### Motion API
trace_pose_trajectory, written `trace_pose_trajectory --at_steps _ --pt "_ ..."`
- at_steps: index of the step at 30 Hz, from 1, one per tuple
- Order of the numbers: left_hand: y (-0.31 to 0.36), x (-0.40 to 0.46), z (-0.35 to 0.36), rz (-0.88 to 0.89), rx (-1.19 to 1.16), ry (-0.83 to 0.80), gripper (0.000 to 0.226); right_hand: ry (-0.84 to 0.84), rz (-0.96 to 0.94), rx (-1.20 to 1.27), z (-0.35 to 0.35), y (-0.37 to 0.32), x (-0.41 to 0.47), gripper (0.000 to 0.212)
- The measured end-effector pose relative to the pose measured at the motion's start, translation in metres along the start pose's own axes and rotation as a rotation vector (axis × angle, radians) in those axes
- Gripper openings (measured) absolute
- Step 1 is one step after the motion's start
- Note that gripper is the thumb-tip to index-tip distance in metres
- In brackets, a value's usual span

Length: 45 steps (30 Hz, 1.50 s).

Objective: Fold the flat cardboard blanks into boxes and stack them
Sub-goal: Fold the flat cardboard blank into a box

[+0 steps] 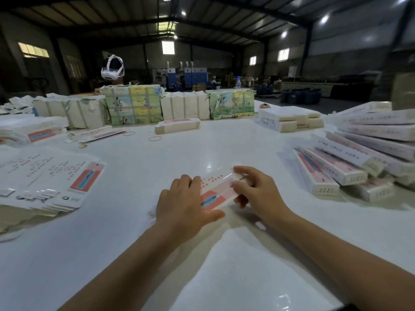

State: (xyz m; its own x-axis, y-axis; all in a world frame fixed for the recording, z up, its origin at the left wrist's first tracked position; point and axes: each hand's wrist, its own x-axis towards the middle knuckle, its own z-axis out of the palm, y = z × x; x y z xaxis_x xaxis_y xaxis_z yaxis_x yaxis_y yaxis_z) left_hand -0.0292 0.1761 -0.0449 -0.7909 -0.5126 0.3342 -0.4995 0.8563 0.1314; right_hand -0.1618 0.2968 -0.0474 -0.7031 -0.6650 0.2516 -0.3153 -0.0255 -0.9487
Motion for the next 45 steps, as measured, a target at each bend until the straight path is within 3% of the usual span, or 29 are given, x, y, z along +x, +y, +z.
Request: trace_pose_trajectory --at_steps 7,13,18,23,26,29,36,42,45 --pt "0.003 0.001 -0.003 -0.120 0.176 0.247 0.082 -0.018 -0.155 -0.286 0.007 0.005 -0.002 0.024" --pt "0.002 0.000 -0.001 -0.102 0.179 0.217 0.078 -0.120 0.228 0.393 0.005 0.001 0.002 0.025" --pt "0.002 -0.001 -0.002 -0.071 0.088 0.152 0.075 -0.092 0.132 0.282 0.003 0.001 0.000 0.010" --pt "-0.003 -0.001 -0.008 -0.059 0.025 0.126 0.074 -0.147 0.089 0.346 -0.001 -0.002 0.000 0.014" --pt "-0.007 -0.001 -0.010 -0.031 0.010 0.187 0.061 -0.196 0.104 0.384 0.000 -0.004 -0.001 0.028" --pt "-0.007 0.000 -0.012 0.028 0.064 0.240 0.053 -0.158 0.122 0.377 0.002 -0.003 -0.002 0.032" --pt "-0.021 0.004 -0.020 0.001 -0.243 0.033 0.060 -0.051 0.008 0.164 0.001 -0.004 -0.003 0.020" --pt "-0.026 0.002 -0.019 0.004 -0.282 0.003 0.063 0.262 -0.166 0.031 0.001 -0.003 -0.006 0.009" --pt "-0.025 0.001 -0.016 0.014 -0.299 0.027 0.060 0.238 -0.204 0.048 0.005 -0.005 -0.009 0.022"
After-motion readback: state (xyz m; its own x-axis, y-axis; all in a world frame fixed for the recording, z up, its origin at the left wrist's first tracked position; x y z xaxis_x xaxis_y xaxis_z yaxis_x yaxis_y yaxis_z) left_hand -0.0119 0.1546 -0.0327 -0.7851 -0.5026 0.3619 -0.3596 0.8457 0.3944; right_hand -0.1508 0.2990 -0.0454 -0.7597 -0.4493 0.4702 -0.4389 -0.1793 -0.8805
